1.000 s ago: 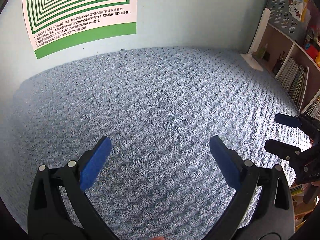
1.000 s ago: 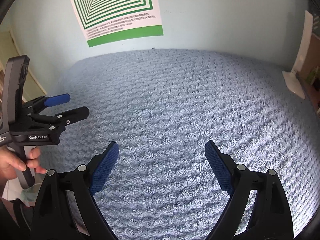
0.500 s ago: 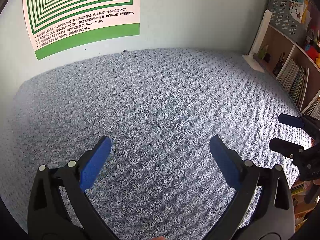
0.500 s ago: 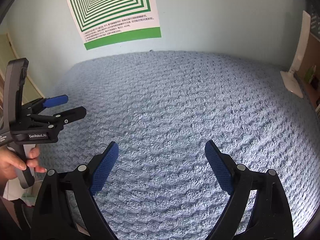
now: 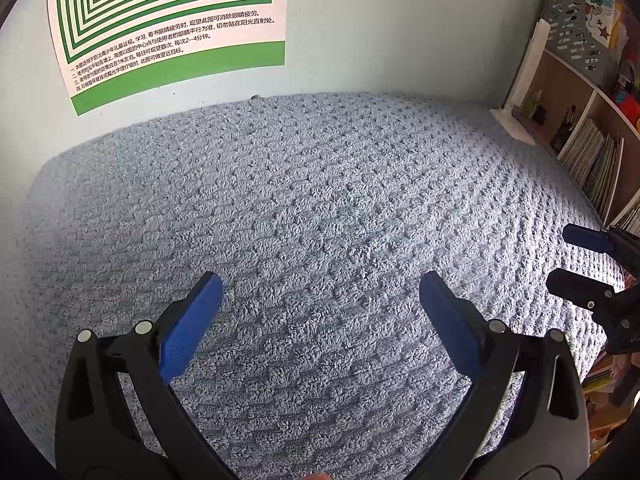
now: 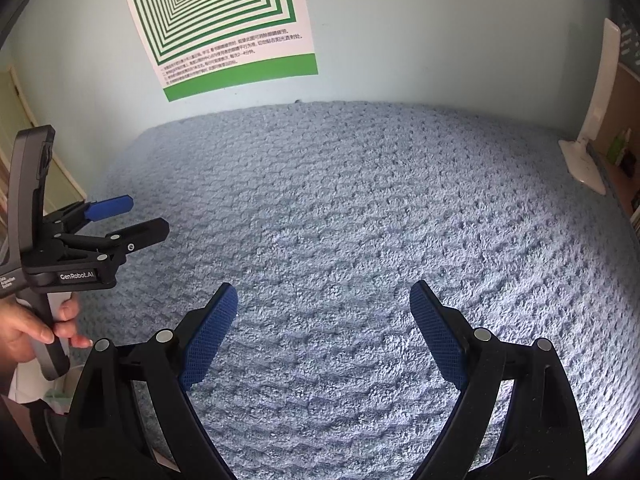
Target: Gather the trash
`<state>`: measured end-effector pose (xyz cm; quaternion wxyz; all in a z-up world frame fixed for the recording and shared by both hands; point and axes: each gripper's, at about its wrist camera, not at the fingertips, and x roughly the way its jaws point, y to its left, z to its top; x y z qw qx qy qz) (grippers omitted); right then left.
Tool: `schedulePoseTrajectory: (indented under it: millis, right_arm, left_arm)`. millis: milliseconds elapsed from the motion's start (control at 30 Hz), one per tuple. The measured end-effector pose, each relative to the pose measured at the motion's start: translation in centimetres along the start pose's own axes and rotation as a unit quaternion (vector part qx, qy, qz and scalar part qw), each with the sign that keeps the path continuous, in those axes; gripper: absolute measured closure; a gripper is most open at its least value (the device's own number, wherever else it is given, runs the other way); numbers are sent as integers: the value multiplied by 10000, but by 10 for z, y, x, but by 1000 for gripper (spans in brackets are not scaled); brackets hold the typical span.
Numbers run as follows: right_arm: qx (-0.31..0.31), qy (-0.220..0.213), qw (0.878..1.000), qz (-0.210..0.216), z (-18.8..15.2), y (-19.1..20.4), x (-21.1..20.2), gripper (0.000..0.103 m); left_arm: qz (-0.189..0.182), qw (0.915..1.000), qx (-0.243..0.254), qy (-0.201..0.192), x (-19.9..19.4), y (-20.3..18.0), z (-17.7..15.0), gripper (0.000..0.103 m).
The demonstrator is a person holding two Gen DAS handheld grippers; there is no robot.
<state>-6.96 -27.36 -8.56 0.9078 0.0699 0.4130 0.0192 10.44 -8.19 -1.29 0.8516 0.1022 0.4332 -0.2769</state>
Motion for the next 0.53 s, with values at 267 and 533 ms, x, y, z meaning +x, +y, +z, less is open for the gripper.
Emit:
schedulePoseTrajectory:
  millis: [267, 533]
  right_arm:
    - [78, 50, 9999, 46, -1, -1, 6, 16]
    - [152, 30, 9999, 75, 0, -3, 7, 16]
  left_arm:
    - [88, 9999, -56, 97, 6, 2, -2, 7]
    - [160, 9999, 39, -27, 2, -2, -1, 7]
